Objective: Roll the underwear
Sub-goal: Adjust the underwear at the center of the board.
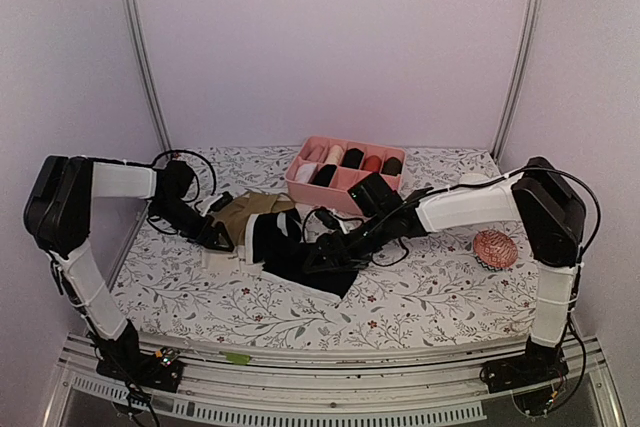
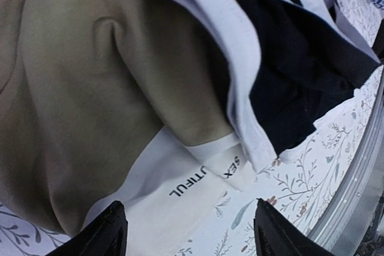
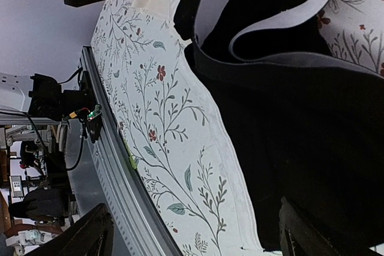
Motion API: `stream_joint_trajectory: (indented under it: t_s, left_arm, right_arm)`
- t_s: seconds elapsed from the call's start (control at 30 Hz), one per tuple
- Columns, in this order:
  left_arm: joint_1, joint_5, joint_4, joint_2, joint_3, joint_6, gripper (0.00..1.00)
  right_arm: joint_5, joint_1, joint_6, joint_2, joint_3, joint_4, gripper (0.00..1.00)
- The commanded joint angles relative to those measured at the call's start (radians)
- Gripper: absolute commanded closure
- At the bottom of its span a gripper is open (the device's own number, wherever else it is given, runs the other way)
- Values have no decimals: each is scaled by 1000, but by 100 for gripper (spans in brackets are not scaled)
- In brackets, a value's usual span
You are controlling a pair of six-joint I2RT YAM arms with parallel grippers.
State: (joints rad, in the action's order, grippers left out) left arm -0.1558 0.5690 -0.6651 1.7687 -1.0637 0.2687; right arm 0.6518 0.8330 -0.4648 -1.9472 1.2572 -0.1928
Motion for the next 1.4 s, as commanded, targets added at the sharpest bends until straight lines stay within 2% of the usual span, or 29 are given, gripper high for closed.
stream_joint_trajectory:
  t_s: [0.0, 0.27, 0.57, 0.63, 0.7, 0.8, 0.9, 1.03, 1.13, 1.37]
  left_arm:
    - [23, -112, 64, 46, -20, -28, 28]
    - [117, -302, 70, 74, -41, -31, 28]
    - [243, -451, 84, 90, -91, -15, 28]
    - [248, -456, 90, 68, -104, 3, 28]
    - [245, -393, 90, 17, -109, 27, 27]
    - [211, -250, 85, -94, -92, 104, 24]
    - [127, -136, 81, -211, -33, 255, 23]
    - [-55, -156, 113, -287, 69, 356, 24]
    - [-120, -191, 149, -239, 79, 316, 24]
    - [-125, -215, 173, -31, 10, 216, 28]
  right_arm:
    - [51, 12, -17, -100, 70, 16, 4]
    - [-10, -4, -45, -180, 42, -15, 4]
    - [-70, -80, -72, -81, -134, -26, 5]
    - [-74, -96, -65, -51, -157, -34, 5]
    - [-82, -105, -53, -15, -165, -46, 5]
    - [-78, -105, -17, 57, -166, -50, 6]
    - [-82, -108, 8, 144, -185, -48, 9]
    - [-106, -139, 14, 220, -243, -69, 14]
    - [-124, -162, 13, 232, -262, -71, 14]
    - [-85, -173, -25, 147, -214, -6, 18]
